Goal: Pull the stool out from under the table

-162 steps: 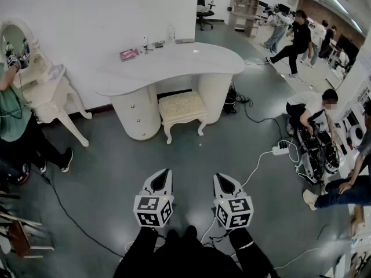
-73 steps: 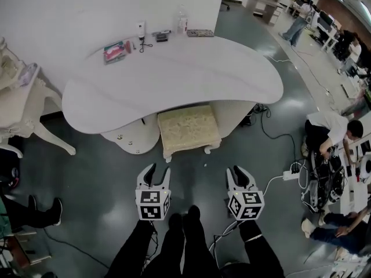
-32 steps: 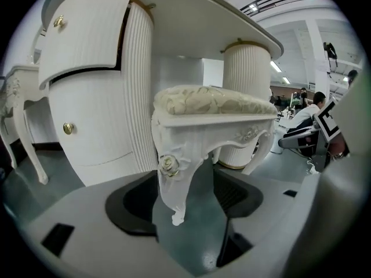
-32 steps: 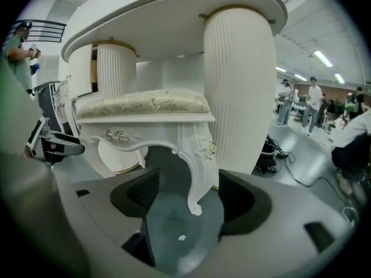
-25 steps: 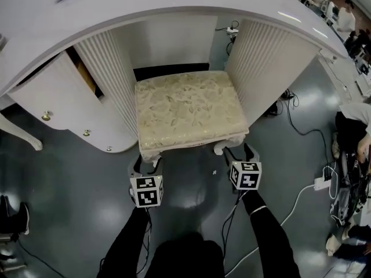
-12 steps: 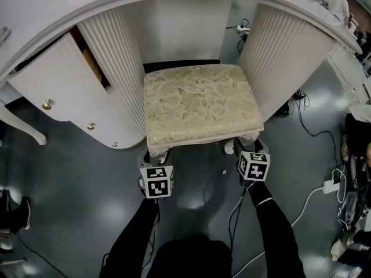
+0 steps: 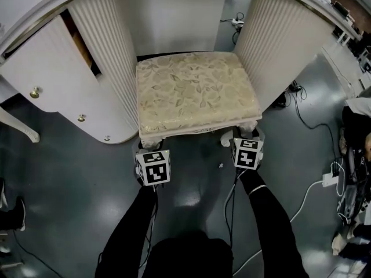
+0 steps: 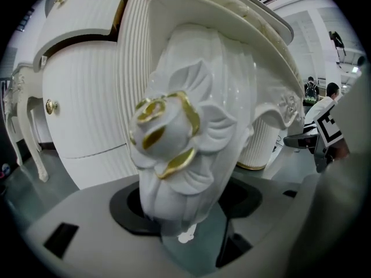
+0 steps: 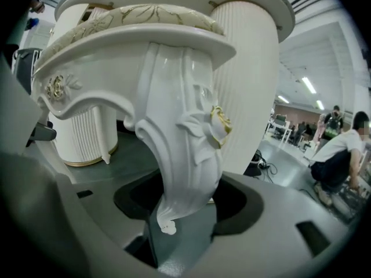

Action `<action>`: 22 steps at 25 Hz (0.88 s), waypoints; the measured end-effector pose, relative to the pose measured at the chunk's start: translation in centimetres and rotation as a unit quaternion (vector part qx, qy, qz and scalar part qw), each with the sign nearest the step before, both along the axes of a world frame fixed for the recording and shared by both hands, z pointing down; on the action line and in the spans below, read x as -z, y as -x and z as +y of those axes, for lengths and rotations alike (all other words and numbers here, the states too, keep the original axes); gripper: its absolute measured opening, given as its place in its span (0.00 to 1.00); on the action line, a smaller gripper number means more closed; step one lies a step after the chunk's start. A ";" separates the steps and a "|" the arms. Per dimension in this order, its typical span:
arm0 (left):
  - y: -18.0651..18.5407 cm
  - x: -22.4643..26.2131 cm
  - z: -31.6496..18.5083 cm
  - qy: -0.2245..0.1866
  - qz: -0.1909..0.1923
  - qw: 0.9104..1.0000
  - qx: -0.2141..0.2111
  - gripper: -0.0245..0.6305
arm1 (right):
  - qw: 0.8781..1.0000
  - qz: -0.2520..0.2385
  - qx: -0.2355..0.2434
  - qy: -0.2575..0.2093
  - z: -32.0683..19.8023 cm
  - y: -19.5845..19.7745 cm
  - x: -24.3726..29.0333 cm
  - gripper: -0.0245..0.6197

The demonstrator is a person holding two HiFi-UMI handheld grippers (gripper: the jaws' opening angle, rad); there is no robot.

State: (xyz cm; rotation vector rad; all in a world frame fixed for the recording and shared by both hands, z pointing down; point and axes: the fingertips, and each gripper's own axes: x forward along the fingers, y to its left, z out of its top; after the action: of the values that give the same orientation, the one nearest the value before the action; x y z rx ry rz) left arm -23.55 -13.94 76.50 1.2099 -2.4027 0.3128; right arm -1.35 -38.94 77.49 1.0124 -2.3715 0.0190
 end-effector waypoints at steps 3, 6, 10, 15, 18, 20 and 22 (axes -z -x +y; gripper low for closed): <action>0.3 0.0 0.2 0.003 -0.008 1.000 0.020 0.47 | 1.000 0.003 -0.006 -0.008 -0.1 -0.2 -0.1 0.44; 0.7 0.0 0.4 0.006 -0.012 0.999 0.034 0.38 | 1.000 -0.005 -0.007 -0.006 -0.2 -0.1 0.3 0.44; 0.6 -0.1 0.4 0.011 -0.010 0.999 0.033 0.37 | 1.000 -0.010 -0.010 0.001 -0.2 -0.2 0.3 0.43; 0.4 0.9 0.7 0.016 -0.011 0.999 0.032 0.37 | 1.000 -0.008 -0.004 0.013 0.2 -0.4 1.0 0.43; 0.0 1.1 1.3 0.022 -0.007 0.999 0.032 0.37 | 1.000 -0.001 -0.001 0.022 0.8 -0.9 1.2 0.43; -0.2 1.2 1.4 0.021 -0.007 0.999 0.031 0.37 | 1.000 -0.001 0.000 0.022 1.1 -1.2 1.3 0.43; -0.4 1.3 1.5 0.016 -0.010 0.999 0.032 0.37 | 1.000 -0.002 0.002 0.022 1.2 -1.5 1.5 0.43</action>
State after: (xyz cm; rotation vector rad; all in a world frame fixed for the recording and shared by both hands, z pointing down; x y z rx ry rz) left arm -23.18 -12.45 75.16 1.1189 -2.4374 0.3433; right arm 0.15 -37.70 75.95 0.9874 -2.3658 0.0705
